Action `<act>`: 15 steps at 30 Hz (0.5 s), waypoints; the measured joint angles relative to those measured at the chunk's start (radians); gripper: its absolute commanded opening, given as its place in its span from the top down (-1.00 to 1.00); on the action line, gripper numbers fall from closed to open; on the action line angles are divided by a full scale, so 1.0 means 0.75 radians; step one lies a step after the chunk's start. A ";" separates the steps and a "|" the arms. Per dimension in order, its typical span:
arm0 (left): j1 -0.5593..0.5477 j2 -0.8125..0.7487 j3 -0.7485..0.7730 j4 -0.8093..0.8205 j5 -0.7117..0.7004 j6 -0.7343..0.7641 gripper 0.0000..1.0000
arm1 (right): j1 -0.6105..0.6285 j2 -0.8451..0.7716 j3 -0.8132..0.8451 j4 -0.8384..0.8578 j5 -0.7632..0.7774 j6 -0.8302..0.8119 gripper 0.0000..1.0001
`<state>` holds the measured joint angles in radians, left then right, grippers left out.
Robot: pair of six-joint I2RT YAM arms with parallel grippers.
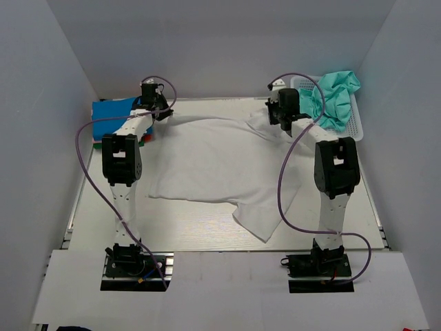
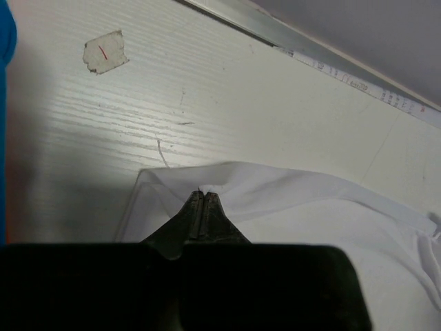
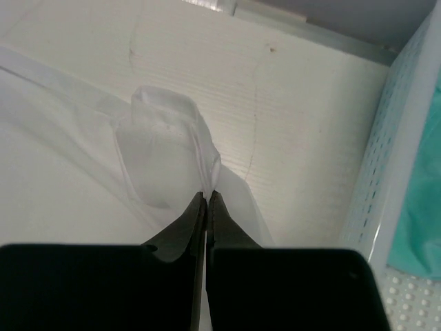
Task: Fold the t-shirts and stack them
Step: Grap the side of the flattened tshirt furthest away from the robot with both arms, then fold the flattened tshirt in 1/3 of the way
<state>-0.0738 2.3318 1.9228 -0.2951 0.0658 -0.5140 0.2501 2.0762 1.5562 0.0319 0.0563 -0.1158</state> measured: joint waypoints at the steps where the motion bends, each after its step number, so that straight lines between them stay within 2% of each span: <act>1: 0.000 0.001 0.009 0.001 0.000 0.003 1.00 | 0.000 -0.001 0.010 0.012 -0.002 -0.003 1.00; 4: 0.000 -0.015 0.008 0.005 -0.002 0.016 1.00 | 0.000 -0.030 -0.006 0.034 -0.005 -0.022 1.00; 8: 0.000 -0.095 -0.090 0.006 -0.012 0.045 1.00 | 0.008 -0.180 -0.164 0.031 -0.005 -0.066 1.00; 15: -0.001 -0.381 -0.457 0.014 -0.086 0.072 1.00 | 0.030 -0.569 -0.520 0.020 0.019 -0.068 1.00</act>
<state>-0.0742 2.0457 1.5803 -0.2848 0.0010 -0.4599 0.2722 1.6493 1.1660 0.0467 0.0708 -0.1665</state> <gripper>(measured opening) 0.014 0.012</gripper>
